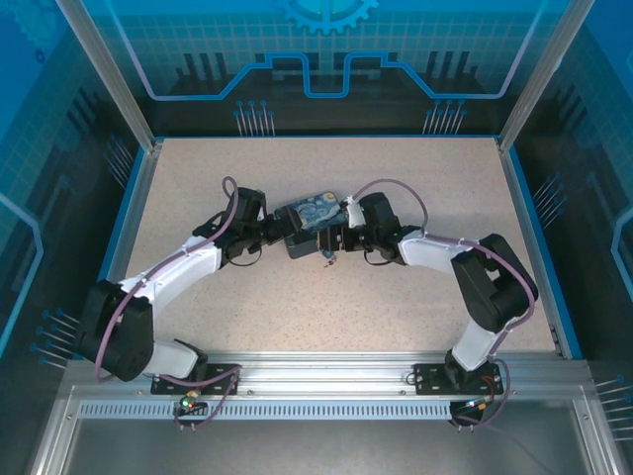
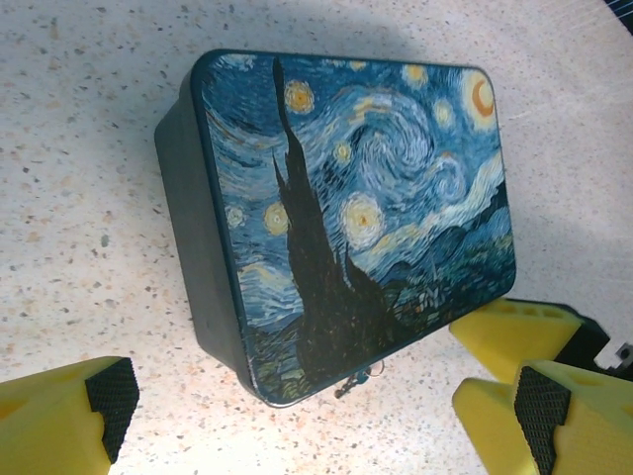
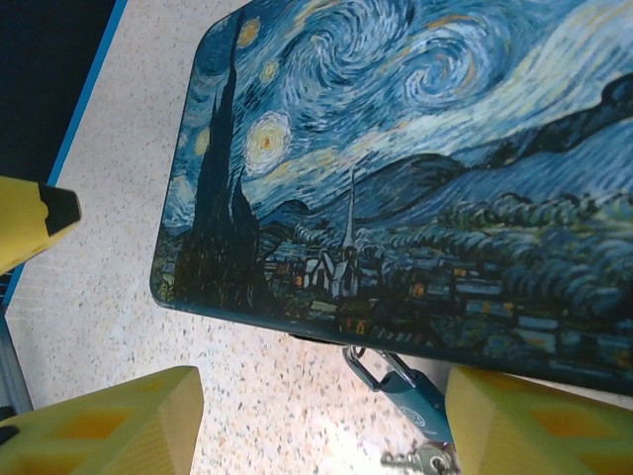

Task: Unlock the padlock with the key

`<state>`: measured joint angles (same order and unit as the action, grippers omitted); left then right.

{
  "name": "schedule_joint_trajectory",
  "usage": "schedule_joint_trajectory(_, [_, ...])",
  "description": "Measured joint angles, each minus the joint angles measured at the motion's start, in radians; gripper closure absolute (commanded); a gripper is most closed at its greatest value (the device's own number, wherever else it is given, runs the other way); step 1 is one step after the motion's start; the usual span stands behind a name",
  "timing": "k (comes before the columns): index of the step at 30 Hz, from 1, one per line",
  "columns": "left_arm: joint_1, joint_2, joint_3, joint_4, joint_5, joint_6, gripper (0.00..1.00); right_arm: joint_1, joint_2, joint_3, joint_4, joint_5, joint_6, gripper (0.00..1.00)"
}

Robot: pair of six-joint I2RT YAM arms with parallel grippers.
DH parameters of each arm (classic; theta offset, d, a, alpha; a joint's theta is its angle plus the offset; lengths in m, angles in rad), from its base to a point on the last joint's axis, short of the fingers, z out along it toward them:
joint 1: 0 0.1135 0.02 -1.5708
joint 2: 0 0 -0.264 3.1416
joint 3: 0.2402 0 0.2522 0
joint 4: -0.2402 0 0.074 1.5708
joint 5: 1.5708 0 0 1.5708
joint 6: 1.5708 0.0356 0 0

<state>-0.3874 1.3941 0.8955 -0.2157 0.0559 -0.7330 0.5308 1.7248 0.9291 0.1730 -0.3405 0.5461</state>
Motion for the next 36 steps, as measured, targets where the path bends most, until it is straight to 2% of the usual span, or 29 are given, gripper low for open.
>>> schedule_joint_trajectory(8, [0.005, 0.011, 0.013, -0.013, 0.0, 0.011, 0.01, 0.008, 0.034, 0.042, -0.014, -0.006, -0.008, 0.35])
schedule_joint_trajectory(15, [0.012, 0.011, 0.018, -0.013, 0.0, 0.012, 0.01, 0.011, -0.15, -0.071, -0.052, 0.033, -0.051, 0.35])
schedule_joint_trajectory(18, [0.013, 0.011, 0.019, -0.014, 0.0, 0.019, 0.01, 0.011, -0.179, -0.105, -0.058, 0.068, -0.084, 0.37])
schedule_joint_trajectory(22, [0.013, 0.011, 0.019, -0.014, 0.001, 0.019, 0.01, 0.005, -0.154, -0.121, -0.067, 0.09, -0.12, 0.41])
schedule_joint_trajectory(36, [0.016, 0.011, 0.019, -0.011, 0.012, 0.018, 0.01, 0.002, 0.04, -0.082, -0.05, 0.064, -0.21, 0.42])
